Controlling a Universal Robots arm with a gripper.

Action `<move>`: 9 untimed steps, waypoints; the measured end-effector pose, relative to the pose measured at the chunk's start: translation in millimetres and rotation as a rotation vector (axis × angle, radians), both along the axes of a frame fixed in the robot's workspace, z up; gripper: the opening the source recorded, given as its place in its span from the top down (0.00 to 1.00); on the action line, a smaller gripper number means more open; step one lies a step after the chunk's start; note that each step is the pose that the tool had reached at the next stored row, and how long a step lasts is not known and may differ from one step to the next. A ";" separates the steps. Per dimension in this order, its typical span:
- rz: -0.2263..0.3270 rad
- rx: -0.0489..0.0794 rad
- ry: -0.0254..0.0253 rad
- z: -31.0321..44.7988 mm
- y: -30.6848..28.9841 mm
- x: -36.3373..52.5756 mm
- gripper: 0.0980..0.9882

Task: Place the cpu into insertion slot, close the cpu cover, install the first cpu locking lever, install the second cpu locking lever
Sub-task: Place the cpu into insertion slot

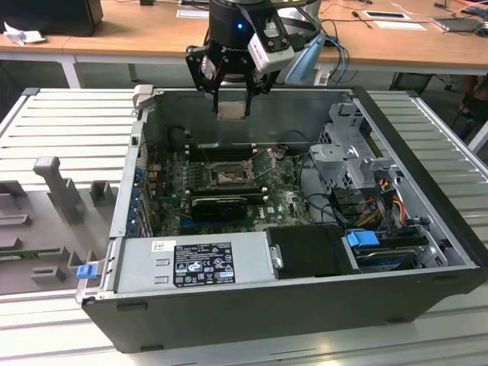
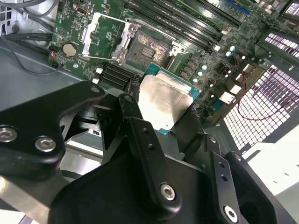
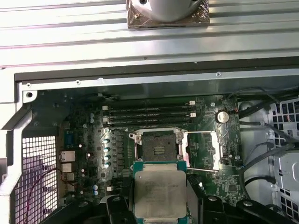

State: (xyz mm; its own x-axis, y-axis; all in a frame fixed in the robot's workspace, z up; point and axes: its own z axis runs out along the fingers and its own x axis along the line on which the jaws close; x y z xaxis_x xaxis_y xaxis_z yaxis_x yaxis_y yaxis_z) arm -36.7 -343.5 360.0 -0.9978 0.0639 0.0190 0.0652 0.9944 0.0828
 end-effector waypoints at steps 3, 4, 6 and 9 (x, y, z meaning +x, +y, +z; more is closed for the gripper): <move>-0.011 0.000 -0.0001 -0.1 0.0 0.0 0.50; -0.014 0.000 -0.0001 -0.1 0.0 0.0 0.50; -0.026 0.000 -0.0001 -0.1 0.0 0.0 0.50; -0.053 0.000 -0.0001 -0.1 0.0 0.0 0.50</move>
